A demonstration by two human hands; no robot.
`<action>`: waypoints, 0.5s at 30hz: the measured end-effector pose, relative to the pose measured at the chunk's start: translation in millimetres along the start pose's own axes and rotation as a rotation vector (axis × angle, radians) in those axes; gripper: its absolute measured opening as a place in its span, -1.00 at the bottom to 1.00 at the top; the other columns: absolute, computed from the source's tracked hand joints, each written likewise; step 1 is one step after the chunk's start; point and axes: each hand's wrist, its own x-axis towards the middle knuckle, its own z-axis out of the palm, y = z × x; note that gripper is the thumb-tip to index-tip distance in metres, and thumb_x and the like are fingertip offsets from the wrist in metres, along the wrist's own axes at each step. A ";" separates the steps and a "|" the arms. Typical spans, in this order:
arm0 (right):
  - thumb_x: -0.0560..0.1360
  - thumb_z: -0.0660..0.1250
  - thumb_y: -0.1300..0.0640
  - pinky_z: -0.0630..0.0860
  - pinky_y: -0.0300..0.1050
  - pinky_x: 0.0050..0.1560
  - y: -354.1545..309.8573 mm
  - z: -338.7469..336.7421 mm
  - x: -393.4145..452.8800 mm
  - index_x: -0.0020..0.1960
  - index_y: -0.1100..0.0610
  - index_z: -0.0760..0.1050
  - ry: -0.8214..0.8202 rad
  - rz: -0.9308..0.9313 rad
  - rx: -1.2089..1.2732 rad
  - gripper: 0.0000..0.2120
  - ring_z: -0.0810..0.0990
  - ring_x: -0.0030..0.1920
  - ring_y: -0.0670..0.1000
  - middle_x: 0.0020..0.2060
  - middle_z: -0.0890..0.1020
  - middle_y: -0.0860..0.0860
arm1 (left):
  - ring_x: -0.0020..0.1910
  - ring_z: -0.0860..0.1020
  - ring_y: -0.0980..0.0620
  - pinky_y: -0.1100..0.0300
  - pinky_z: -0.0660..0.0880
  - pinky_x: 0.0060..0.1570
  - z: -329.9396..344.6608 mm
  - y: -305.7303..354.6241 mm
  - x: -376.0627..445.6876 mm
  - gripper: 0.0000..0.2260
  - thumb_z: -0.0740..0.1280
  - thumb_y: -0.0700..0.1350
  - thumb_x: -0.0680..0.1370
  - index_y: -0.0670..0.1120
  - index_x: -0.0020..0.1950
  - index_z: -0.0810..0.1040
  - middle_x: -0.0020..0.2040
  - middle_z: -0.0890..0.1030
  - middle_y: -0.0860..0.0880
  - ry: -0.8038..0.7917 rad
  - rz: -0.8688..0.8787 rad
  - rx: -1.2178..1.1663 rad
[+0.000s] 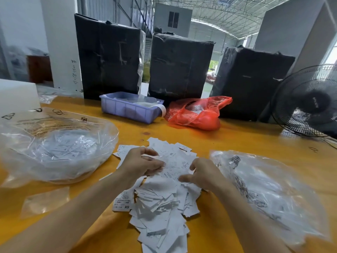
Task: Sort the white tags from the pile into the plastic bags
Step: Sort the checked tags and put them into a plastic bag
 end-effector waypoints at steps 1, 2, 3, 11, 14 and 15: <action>0.34 0.52 -0.08 0.46 0.06 -0.18 0.2 3.9 0.8 0.03 0.41 0.52 0.002 0.005 -0.012 -0.43 0.57 -0.15 0.21 -0.16 0.61 0.25 | -0.31 0.66 -0.06 0.12 0.59 -0.21 -0.3 0.1 0.3 -0.73 0.46 -0.39 0.37 -0.22 -0.02 0.48 -0.20 0.68 -0.24 -0.001 -0.008 -0.017; 0.31 0.54 -0.06 0.39 0.01 -0.25 0.1 6.8 1.0 -0.07 0.36 0.53 0.009 0.003 0.004 -0.51 0.51 -0.24 0.16 -0.25 0.55 0.22 | -0.32 0.66 -0.04 0.16 0.61 -0.25 -0.5 0.3 0.6 -0.72 0.47 -0.38 0.35 -0.22 -0.02 0.49 -0.22 0.68 -0.22 0.001 -0.018 -0.035; 0.30 0.56 -0.02 0.29 -0.05 -0.30 0.2 8.8 1.2 -0.19 0.30 0.50 0.021 -0.003 0.037 -0.59 0.41 -0.31 0.10 -0.30 0.47 0.19 | -0.33 0.66 -0.02 0.20 0.61 -0.29 -0.8 0.4 1.3 -0.72 0.48 -0.37 0.33 -0.21 -0.03 0.51 -0.24 0.68 -0.20 0.006 -0.029 -0.045; 0.46 0.41 0.24 0.45 -0.31 -0.39 4.9 0.7 4.0 -0.40 0.21 0.46 0.236 0.011 0.604 -0.72 0.52 -0.40 -0.15 -0.43 0.61 0.00 | -0.52 0.50 0.12 0.32 0.45 -0.50 -0.8 5.2 1.6 -0.83 0.47 -0.19 0.35 -0.23 -0.11 0.62 -0.40 0.61 -0.03 0.015 -0.071 -0.137; 0.54 0.30 0.24 0.51 -0.21 -0.34 3.4 -10.3 5.8 -0.25 0.33 0.53 0.229 0.055 0.784 -0.77 0.55 -0.31 0.00 -0.19 0.64 0.19 | -0.41 0.63 0.07 0.31 0.52 -0.46 0.4 7.5 1.2 -0.85 0.41 -0.22 0.44 -0.28 -0.05 0.59 -0.29 0.69 -0.10 -0.010 -0.090 -0.203; 0.55 0.28 0.25 0.51 -0.24 -0.38 3.9 -11.8 6.4 -0.20 0.35 0.55 0.197 0.074 0.814 -0.79 0.57 -0.34 -0.02 -0.19 0.64 0.15 | -0.37 0.65 0.05 0.30 0.55 -0.42 0.6 8.2 1.1 -0.85 0.39 -0.23 0.46 -0.29 -0.04 0.57 -0.26 0.70 -0.12 -0.024 -0.093 -0.220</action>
